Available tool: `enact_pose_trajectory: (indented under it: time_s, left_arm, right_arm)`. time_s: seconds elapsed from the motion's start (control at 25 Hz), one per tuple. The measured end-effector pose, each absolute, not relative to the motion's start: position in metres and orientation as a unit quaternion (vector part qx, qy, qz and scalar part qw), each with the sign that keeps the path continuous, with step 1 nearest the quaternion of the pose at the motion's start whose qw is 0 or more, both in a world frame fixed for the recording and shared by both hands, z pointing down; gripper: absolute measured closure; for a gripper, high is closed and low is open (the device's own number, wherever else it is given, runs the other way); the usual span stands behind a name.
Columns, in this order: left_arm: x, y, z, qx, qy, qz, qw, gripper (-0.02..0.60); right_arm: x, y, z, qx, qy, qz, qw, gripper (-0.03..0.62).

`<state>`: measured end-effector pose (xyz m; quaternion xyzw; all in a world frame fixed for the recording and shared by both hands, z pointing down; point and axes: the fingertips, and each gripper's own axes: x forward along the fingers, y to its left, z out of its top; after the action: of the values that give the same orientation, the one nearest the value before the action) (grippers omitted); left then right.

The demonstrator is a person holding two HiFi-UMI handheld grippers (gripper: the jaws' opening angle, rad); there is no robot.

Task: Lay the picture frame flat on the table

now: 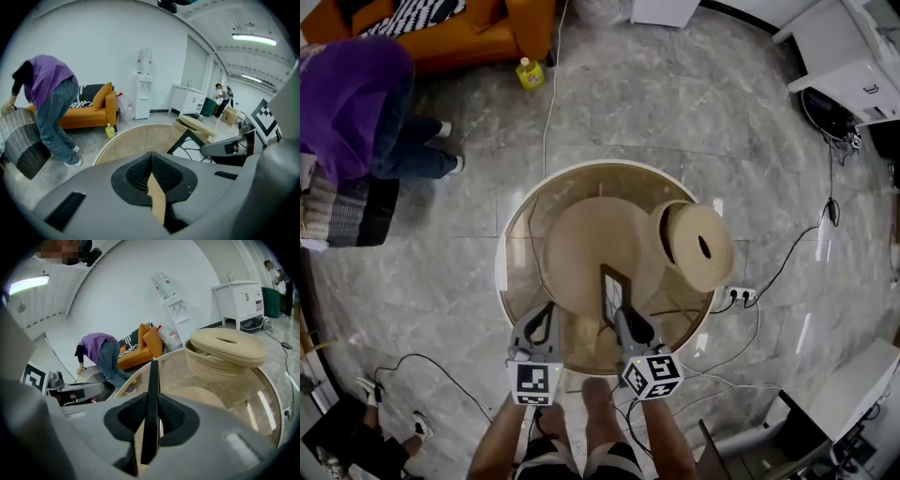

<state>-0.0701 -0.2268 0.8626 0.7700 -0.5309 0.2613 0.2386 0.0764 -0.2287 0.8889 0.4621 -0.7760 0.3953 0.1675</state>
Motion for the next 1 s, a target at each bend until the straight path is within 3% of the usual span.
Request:
enact_pose_trajectory:
  time_s: [1.0]
  left_arm:
    - [-0.059, -0.222, 0.909, 0.766, -0.518, 0.280, 0.260, 0.566]
  right_arm:
    - [0.108, -0.237, 0.936, 0.485, -0.759, 0.402, 0.165, 0.517]
